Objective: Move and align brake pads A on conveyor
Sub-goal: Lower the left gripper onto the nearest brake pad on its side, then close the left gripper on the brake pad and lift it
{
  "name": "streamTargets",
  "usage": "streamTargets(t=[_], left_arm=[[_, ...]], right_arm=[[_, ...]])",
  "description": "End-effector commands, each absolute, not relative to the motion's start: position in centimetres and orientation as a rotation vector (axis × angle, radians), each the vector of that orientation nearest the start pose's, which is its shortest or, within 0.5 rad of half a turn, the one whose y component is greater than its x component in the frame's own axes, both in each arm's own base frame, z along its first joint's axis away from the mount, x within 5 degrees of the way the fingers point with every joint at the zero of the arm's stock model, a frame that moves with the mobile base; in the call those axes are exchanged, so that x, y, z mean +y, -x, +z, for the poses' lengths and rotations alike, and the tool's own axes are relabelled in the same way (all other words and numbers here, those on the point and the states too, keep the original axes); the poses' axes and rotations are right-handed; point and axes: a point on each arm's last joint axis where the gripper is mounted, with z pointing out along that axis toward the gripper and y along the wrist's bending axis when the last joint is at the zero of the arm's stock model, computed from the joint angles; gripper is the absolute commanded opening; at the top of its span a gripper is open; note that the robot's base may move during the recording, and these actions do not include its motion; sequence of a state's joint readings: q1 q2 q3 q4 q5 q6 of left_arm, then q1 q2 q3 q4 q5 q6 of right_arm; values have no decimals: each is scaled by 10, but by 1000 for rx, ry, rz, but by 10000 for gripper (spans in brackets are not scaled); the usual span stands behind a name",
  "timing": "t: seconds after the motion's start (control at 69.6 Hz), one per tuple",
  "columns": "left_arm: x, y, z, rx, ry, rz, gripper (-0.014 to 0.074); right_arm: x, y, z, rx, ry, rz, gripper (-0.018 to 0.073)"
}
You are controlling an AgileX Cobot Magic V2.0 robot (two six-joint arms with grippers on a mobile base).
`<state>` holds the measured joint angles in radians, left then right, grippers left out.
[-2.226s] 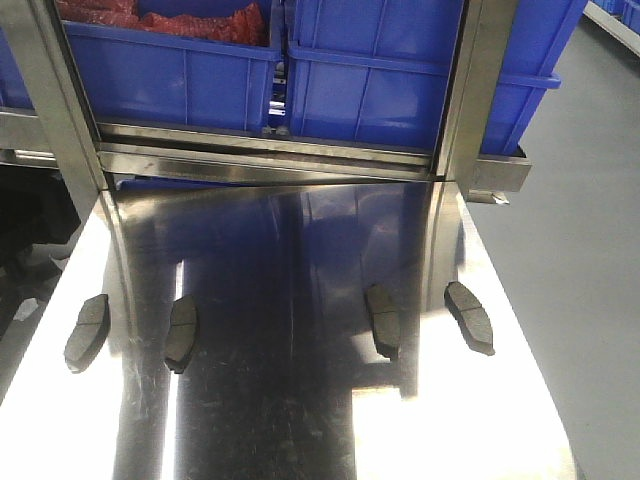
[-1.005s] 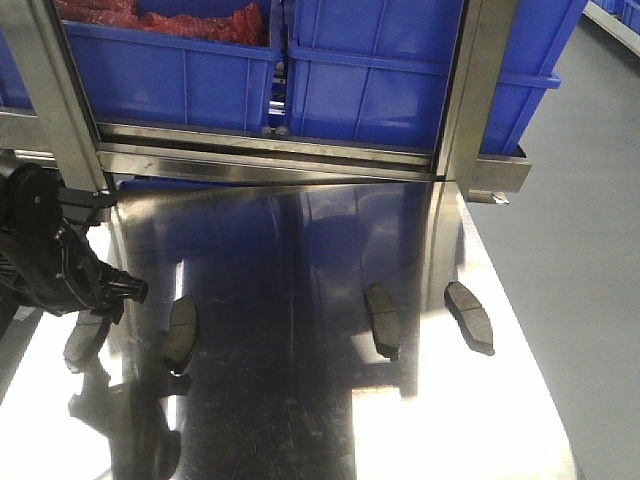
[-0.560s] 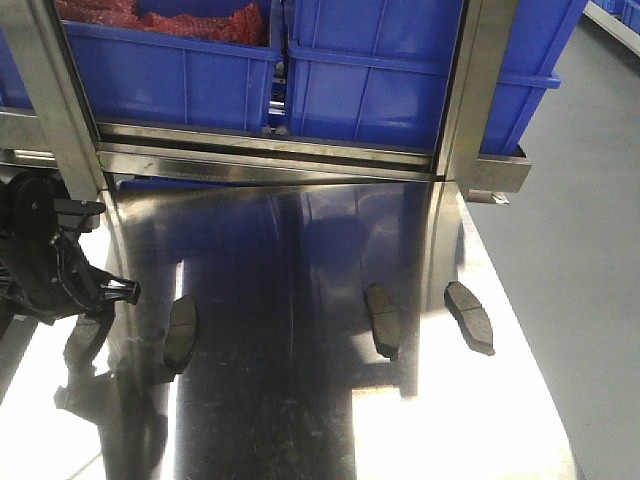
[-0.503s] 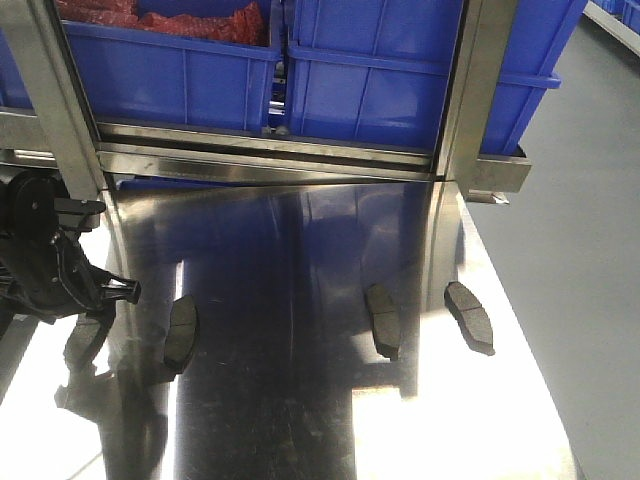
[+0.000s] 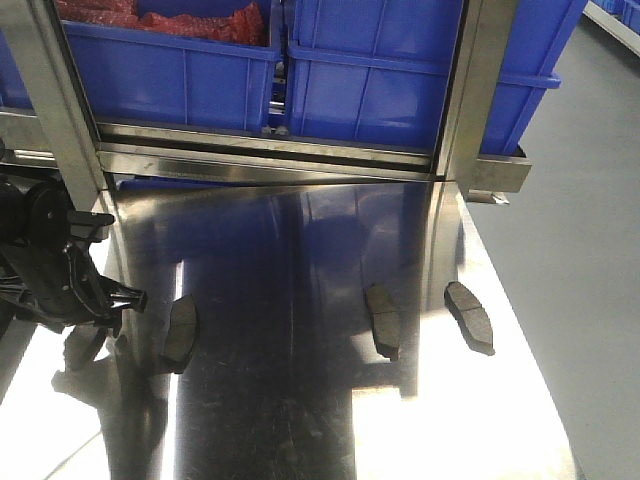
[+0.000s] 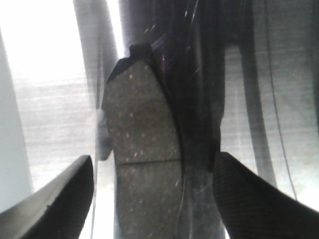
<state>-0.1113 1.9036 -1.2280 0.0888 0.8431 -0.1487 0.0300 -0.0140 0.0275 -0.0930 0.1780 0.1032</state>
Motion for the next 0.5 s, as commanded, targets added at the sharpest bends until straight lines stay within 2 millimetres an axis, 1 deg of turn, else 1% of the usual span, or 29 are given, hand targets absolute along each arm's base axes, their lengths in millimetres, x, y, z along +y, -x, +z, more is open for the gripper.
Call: streamTargets(t=[0.0, 0.244, 0.488], left_arm=[[-37, -367, 190, 2921, -7, 46, 503], [-37, -370, 178, 2996, -6, 64, 503], [-37, -370, 174, 3014, -5, 67, 503]], right_arm=[[1, -56, 193, 1600, 14, 11, -9], [1, -56, 193, 1600, 14, 11, -9], [1, -56, 193, 1600, 14, 11, -9]])
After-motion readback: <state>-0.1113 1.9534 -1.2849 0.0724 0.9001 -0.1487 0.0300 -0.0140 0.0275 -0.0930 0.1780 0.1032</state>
